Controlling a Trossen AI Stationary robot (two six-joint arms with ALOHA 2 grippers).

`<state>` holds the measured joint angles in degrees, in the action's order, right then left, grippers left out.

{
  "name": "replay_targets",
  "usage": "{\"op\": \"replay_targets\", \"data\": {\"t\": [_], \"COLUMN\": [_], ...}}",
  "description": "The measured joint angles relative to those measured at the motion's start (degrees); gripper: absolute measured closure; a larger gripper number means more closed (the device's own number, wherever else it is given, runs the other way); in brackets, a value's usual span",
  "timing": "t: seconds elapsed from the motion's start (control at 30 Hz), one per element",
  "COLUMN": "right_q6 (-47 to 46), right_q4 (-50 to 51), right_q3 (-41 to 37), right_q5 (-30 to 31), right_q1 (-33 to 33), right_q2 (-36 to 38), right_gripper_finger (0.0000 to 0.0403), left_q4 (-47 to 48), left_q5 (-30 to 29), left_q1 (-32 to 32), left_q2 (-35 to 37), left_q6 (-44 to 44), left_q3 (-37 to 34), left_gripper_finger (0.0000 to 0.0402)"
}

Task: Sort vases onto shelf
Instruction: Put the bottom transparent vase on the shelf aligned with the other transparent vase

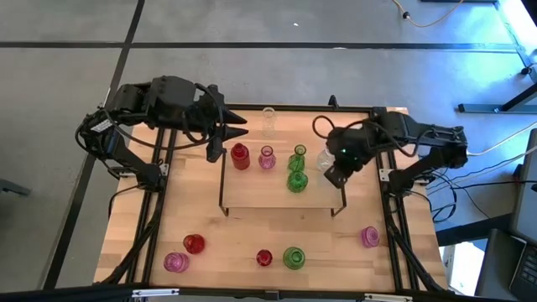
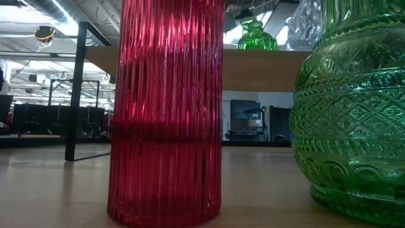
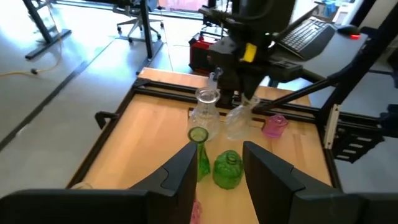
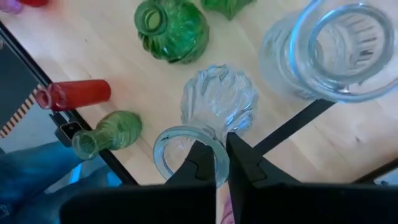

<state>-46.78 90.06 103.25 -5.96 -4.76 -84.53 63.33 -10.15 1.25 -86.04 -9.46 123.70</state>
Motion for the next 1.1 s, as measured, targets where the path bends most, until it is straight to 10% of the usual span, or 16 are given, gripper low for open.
{"op": "replay_targets", "data": {"t": [1.1], "right_q6": [0.2], "right_q4": [-0.2], "right_q3": [-7.0], "right_q5": [-0.4], "right_q1": [2.3], "right_q2": [-0.5], "right_gripper_finger": [0.0403], "left_q4": [0.5], "left_q5": [-0.2], "left_q1": [1.2], "left_q2": [0.0], "left_q6": [2.4], "left_q3": [0.0], "left_gripper_finger": [0.028]}}
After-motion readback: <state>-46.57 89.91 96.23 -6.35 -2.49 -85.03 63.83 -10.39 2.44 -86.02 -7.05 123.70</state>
